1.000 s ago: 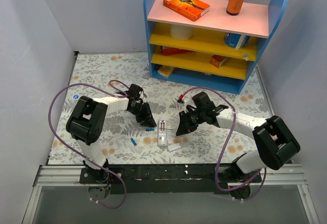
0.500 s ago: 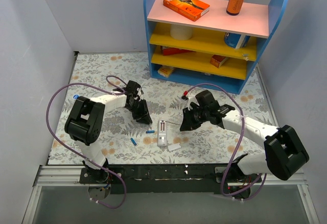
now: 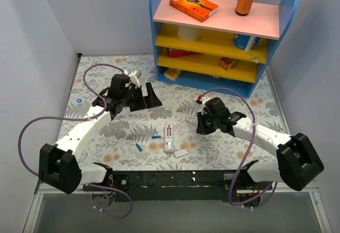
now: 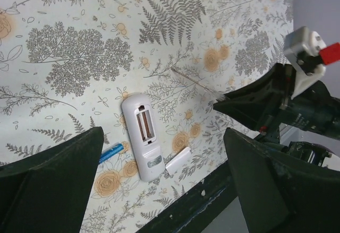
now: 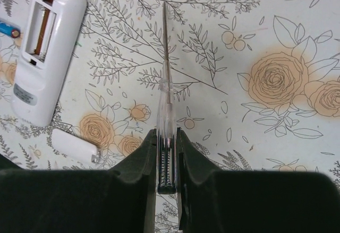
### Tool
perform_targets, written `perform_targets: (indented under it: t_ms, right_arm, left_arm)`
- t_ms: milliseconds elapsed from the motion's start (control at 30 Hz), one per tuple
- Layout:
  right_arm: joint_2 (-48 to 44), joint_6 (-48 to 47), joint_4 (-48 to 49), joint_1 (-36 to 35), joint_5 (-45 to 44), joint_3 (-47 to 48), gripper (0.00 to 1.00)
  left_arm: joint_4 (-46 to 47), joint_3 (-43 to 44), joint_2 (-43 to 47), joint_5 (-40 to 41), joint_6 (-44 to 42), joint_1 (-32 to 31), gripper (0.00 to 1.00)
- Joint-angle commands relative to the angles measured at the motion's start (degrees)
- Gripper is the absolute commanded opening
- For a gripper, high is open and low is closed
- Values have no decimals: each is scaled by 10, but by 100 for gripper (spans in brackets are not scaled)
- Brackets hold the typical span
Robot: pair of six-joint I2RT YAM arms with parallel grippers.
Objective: Unload the batteries from the remote control
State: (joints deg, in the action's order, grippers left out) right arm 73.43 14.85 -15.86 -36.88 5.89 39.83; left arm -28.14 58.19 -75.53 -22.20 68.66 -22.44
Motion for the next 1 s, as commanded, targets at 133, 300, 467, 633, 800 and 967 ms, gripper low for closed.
perform_targets:
  t_ms: [133, 300, 467, 633, 800, 967]
  right_arm:
    - [5, 4, 64, -1, -25, -44, 32]
    - [2, 4, 64, 0, -30, -45, 42]
    - [-29, 5, 24, -1, -40, -23, 49]
    - [-99, -3, -32, -1, -42, 17, 72]
    - [-187, 17, -72, -1, -6, 38, 92]
    - [-292, 104, -52, -1, -28, 7, 94]
  left_arm:
    - [91, -103, 114, -12, -35, -1, 98]
    - [113, -114, 146, -41, -35, -2, 98]
    - [111, -116, 152, -41, -34, -2, 98]
    - [121, -120, 181, -40, -38, -2, 98]
    - [144, -133, 225, -40, -18, -2, 98]
    - [176, -156, 288, -44, -14, -2, 98]
